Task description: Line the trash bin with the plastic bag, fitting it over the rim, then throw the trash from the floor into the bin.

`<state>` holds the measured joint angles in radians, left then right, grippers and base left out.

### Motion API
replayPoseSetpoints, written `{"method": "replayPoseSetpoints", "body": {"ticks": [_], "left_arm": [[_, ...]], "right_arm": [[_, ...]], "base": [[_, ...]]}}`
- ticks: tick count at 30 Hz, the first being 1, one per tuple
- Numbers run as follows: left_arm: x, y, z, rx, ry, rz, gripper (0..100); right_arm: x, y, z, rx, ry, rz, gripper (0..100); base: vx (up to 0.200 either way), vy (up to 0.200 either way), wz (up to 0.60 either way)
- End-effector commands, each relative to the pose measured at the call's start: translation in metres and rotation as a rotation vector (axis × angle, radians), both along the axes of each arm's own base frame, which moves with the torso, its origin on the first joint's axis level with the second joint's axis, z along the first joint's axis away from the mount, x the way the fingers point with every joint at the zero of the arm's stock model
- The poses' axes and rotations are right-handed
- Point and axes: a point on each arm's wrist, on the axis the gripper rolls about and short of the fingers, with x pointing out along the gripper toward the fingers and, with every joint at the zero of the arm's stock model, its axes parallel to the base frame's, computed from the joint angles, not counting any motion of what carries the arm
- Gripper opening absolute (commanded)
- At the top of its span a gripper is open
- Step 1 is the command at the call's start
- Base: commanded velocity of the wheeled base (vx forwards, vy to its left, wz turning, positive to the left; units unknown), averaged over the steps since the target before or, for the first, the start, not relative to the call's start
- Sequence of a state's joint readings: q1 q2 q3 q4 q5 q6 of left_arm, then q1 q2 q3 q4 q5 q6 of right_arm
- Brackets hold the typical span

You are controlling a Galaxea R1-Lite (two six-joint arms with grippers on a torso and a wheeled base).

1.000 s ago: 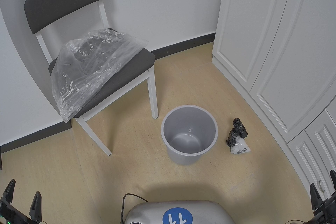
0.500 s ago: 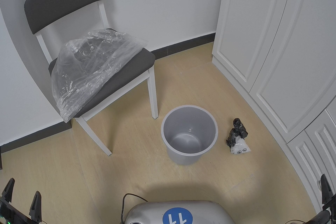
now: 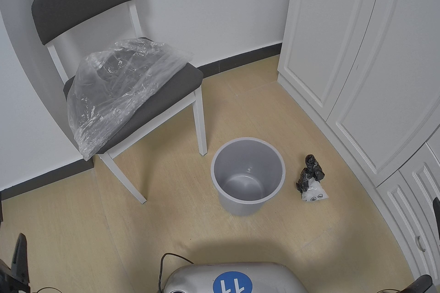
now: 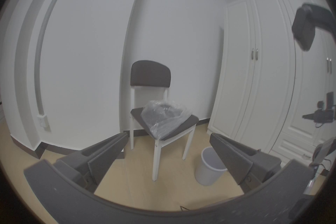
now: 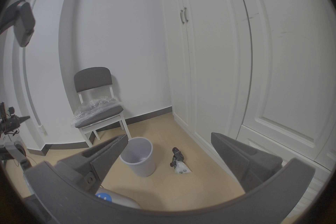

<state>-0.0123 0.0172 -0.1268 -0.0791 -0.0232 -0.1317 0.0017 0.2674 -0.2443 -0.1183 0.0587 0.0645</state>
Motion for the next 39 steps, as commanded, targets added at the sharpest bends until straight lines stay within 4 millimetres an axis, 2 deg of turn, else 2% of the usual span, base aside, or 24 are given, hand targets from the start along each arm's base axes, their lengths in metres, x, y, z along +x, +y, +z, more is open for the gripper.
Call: {"method": "replayPoseSetpoints", "body": {"ticks": [1, 2, 6, 7, 10, 12, 13, 14, 15, 17, 18, 19, 25, 27, 36, 39], "left_arm": [[-0.013, 0.000, 0.043, 0.109, -0.038, -0.044, 100], [-0.012, 0.000, 0.042, 0.121, -0.028, -0.044, 100], [0.016, -0.001, 0.048, 0.241, 0.133, -0.040, 100], [0.019, -0.001, 0.049, 0.250, 0.144, -0.039, 100], [0.042, -0.002, 0.055, 0.298, 0.197, -0.036, 100], [0.052, -0.002, 0.057, 0.303, 0.220, -0.036, 100], [0.062, -0.002, 0.058, 0.304, 0.240, -0.036, 100], [0.062, -0.002, 0.058, 0.304, 0.240, -0.036, 100], [0.077, -0.002, 0.061, 0.305, 0.265, -0.039, 100], [0.090, -0.003, 0.063, 0.307, 0.278, -0.040, 100], [0.091, -0.003, 0.063, 0.307, 0.278, -0.040, 100], [0.101, -0.003, 0.063, 0.320, 0.281, -0.037, 100], [0.127, -0.002, 0.056, 0.437, 0.280, 0.014, 100], [0.146, -0.002, 0.051, 0.437, 0.321, 0.034, 100], [0.200, -0.004, 0.055, 0.437, 0.223, 0.114, 100], [0.223, -0.010, 0.057, 0.464, 0.196, 0.146, 100]], "right_arm": [[0.057, 0.002, 0.028, 0.038, 0.098, 0.043, 100], [0.059, 0.002, 0.029, 0.038, 0.097, 0.041, 100], [0.099, 0.002, 0.049, 0.046, 0.091, -0.024, 100], [0.103, 0.002, 0.051, 0.048, 0.091, -0.034, 100], [0.131, 0.008, 0.062, 0.105, 0.072, -0.094, 100], [0.144, 0.016, 0.067, 0.130, 0.062, -0.115, 100], [0.157, 0.024, 0.068, 0.137, 0.071, -0.162, 100], [0.157, 0.024, 0.068, 0.137, 0.071, -0.162, 100], [0.177, 0.038, 0.067, 0.137, 0.091, -0.243, 100], [0.192, 0.053, 0.065, 0.144, 0.086, -0.293, 100], [0.193, 0.054, 0.064, 0.146, 0.085, -0.294, 100], [0.203, 0.065, 0.060, 0.149, 0.071, -0.313, 100], [0.224, 0.089, 0.054, 0.138, 0.052, -0.270, 100], [0.229, 0.097, 0.050, 0.116, 0.069, -0.252, 100], [0.238, 0.107, 0.040, 0.096, 0.093, -0.230, 100], [0.249, 0.113, 0.042, 0.082, 0.080, -0.225, 100]], "base": [[0.000, 0.000, 0.00], [0.000, 0.000, 0.00], [0.000, 0.000, 0.00], [0.000, 0.000, 0.00], [0.000, 0.000, 0.00], [0.000, 0.000, 0.00], [0.000, 0.000, 0.00], [0.000, 0.000, 0.00], [0.000, 0.000, 0.00], [0.000, 0.000, 0.00], [0.000, 0.000, 0.00], [0.000, 0.000, 0.00], [0.000, 0.000, 0.00], [0.000, 0.000, 0.00], [0.000, 0.000, 0.00], [0.000, 0.000, 0.00]]}}
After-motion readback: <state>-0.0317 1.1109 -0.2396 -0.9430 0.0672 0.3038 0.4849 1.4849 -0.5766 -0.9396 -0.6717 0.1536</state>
